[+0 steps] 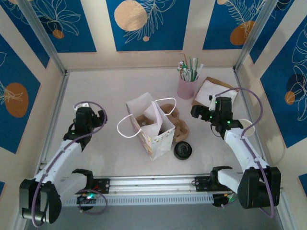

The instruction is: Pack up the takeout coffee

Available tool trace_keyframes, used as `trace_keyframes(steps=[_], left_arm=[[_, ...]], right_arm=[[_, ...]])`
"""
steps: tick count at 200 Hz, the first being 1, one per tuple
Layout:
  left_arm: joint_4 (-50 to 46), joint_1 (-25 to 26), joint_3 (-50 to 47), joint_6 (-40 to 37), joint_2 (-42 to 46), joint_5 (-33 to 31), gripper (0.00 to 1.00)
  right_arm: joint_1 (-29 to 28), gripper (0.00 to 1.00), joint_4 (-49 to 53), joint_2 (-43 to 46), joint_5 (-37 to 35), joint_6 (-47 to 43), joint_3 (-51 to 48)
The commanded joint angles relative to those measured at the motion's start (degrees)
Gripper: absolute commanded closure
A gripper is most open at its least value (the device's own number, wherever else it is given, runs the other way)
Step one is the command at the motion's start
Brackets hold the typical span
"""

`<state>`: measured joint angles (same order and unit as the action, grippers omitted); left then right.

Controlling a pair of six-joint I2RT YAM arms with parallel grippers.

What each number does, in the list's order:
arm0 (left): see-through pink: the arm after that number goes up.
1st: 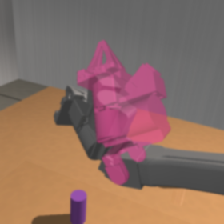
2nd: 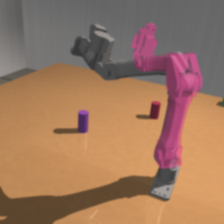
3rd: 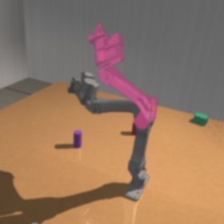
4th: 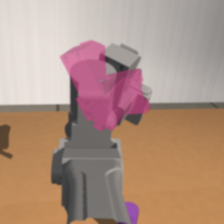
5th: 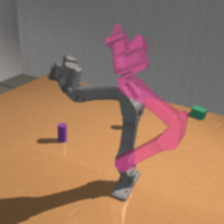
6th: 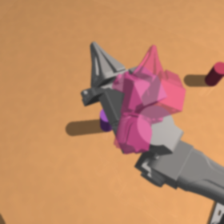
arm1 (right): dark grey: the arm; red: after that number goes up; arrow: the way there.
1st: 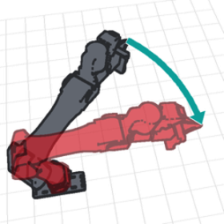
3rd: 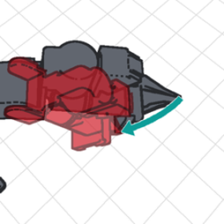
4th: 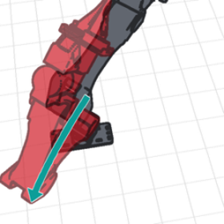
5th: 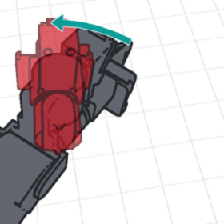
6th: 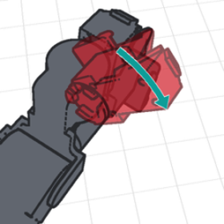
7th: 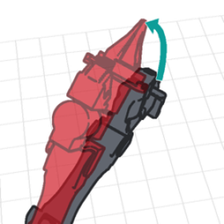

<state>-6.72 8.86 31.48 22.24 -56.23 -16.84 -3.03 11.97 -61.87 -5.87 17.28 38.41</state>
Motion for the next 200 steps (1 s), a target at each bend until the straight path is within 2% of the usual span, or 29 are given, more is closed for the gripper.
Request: trace_keyframes(steps=[1,15,42,72,104,114,140,182,200], left_arm=[[10.3,-2.0,-3.0,-5.9,-1.9,-1.1,0.0],[14.9,-2.6,-5.4,-8.5,-2.9,-0.6,0.0],[18.0,-3.6,-5.9,-10.8,-3.8,-0.7,0.0],[31.5,-3.6,-10.9,-17.7,-6.6,4.0,0.0],[42.6,-3.6,-14.2,-18.4,-13.4,3.2,0.0],[40.2,-3.6,-12.4,-18.5,-14.5,3.6,0.0],[45.1,-3.6,-12.0,-18.8,-17.8,2.0,0.0],[54.7,-3.6,-11.2,-21.5,-24.8,0.8,0.0],[59.6,-3.6,-11.5,-22.9,-28.8,3.2,0.0]], right_arm=[[-0.2,0.01,-13.0,0.9,-3.1,-3.8,-4.1],[-0.1,0.01,-17.2,1.5,-4.7,-5.8,-6.9],[0.8,0.01,-24.3,1.2,-5.3,-7.9,-11.0],[1.4,0.01,-31.7,-1.5,-4.4,-8.8,-13.7],[2.0,0.01,-40.2,-6.5,-5.7,-10.4,-16.5],[2.3,0.01,-42.5,-8.0,-5.6,-10.5,-17.2],[2.8,0.01,-46.8,-10.2,-5.4,-11.5,-17.9],[4.0,0.01,-54.1,-14.2,-0.7,-10.2,-18.0],[3.0,0.01,-63.9,-20.6,0.9,-11.5,-19.5]])
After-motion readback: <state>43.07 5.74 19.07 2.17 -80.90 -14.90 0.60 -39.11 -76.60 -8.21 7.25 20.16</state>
